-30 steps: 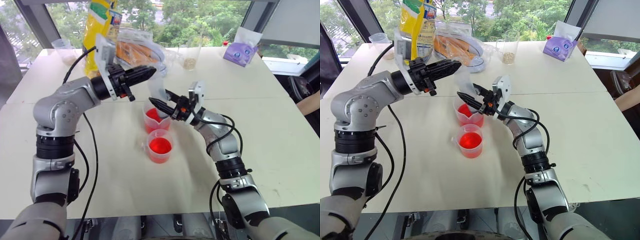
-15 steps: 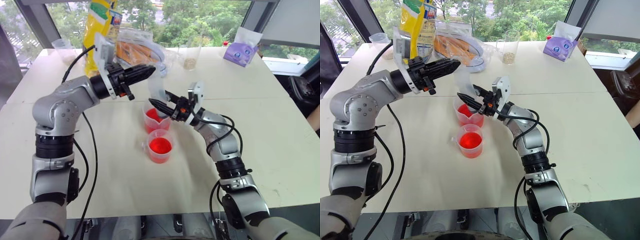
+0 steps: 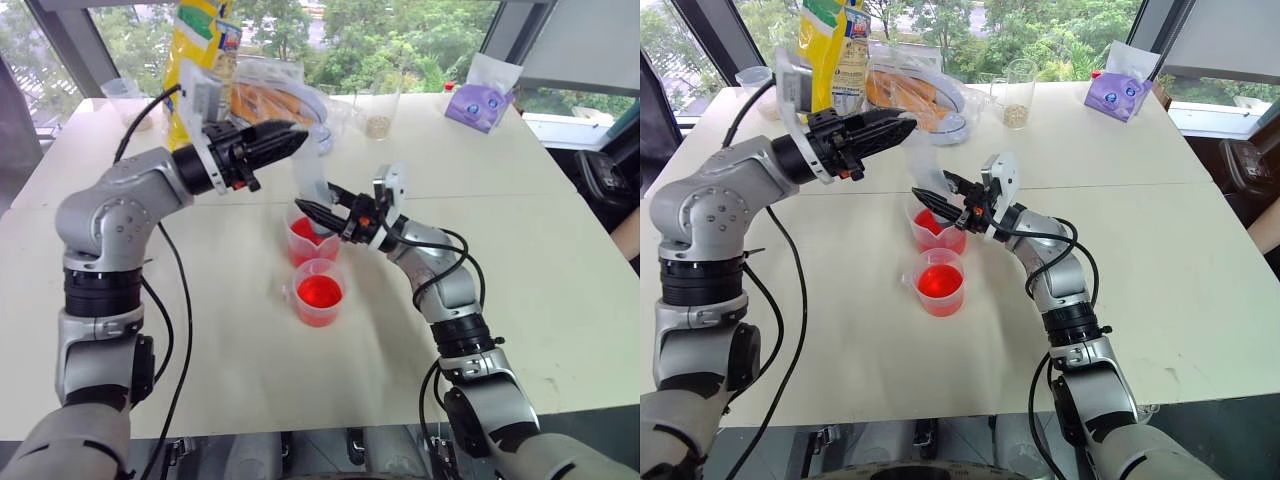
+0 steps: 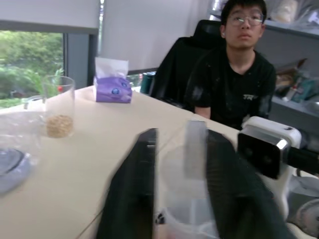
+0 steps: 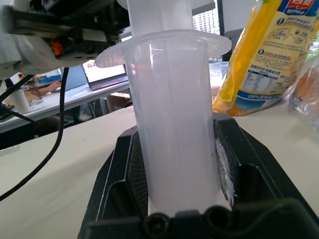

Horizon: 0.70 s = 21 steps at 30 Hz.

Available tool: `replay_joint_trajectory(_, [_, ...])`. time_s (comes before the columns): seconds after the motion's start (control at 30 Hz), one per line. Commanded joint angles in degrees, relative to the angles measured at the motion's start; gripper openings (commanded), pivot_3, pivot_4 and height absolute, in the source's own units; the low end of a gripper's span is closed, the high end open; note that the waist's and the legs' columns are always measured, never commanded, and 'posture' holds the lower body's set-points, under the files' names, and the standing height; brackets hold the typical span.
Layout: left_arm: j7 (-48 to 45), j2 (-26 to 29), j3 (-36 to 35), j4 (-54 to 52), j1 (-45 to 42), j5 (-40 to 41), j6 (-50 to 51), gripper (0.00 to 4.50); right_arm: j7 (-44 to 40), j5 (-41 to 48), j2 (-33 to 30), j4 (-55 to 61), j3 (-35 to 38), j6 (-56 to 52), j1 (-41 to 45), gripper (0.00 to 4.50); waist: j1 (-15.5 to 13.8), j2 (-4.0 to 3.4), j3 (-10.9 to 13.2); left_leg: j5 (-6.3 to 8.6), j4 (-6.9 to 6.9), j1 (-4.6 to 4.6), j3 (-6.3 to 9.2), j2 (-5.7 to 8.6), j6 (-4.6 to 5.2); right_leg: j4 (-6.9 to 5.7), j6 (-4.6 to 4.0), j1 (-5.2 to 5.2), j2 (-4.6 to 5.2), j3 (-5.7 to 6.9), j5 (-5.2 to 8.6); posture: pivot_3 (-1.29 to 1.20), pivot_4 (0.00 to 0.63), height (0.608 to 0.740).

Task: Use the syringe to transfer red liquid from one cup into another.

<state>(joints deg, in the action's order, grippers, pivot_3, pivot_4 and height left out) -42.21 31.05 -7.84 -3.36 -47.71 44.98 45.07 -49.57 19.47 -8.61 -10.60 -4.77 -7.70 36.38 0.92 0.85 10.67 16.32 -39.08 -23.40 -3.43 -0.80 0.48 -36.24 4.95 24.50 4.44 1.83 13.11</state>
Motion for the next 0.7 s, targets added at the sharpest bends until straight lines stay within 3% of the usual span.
replay_joint_trajectory(0.03, [-1.4,0.9,-1.3,-3.1,0.2,0.5,-1.1,3.74,-0.1,1.1,0.4,2.9,-0.5,-1.0,2.1,1.44,0.0,0.0,0.0,0.0,0.0,0.0,0.0,0.0,0.0,0.0,0.0,0.0,0.01,0.0,0.0,0.0,0.15,0.74])
replay_joint_trajectory(0.1, [-2.2,1.4,-1.8,-4.0,1.2,1.6,-0.6,4.39,0.3,1.6,0.6,3.6,-0.1,-1.7,3.0,1.44,0.1,0.0,0.0,0.0,0.0,0.0,-0.01,0.0,0.0,0.0,0.0,0.0,0.01,0.0,0.0,0.0,0.15,0.74])
replay_joint_trajectory(0.47, [-5.8,7.4,-7.3,-7.1,6.9,6.6,1.7,4.39,3.2,5.3,1.7,7.2,1.6,-5.7,5.5,1.44,0.0,0.0,0.0,0.0,0.0,-0.01,0.01,-0.01,0.0,-0.01,0.0,0.02,0.02,0.0,0.0,0.0,0.15,0.74])
replay_joint_trajectory(0.7, [-6.5,11.1,-10.5,-7.6,8.4,9.7,3.6,4.39,7.1,17.0,0.0,19.3,6.8,-17.6,8.0,1.44,-0.1,-0.01,0.0,0.0,0.01,-0.04,0.04,-0.01,0.0,-0.01,-0.01,0.05,0.07,0.03,0.0,0.0,0.15,0.74])
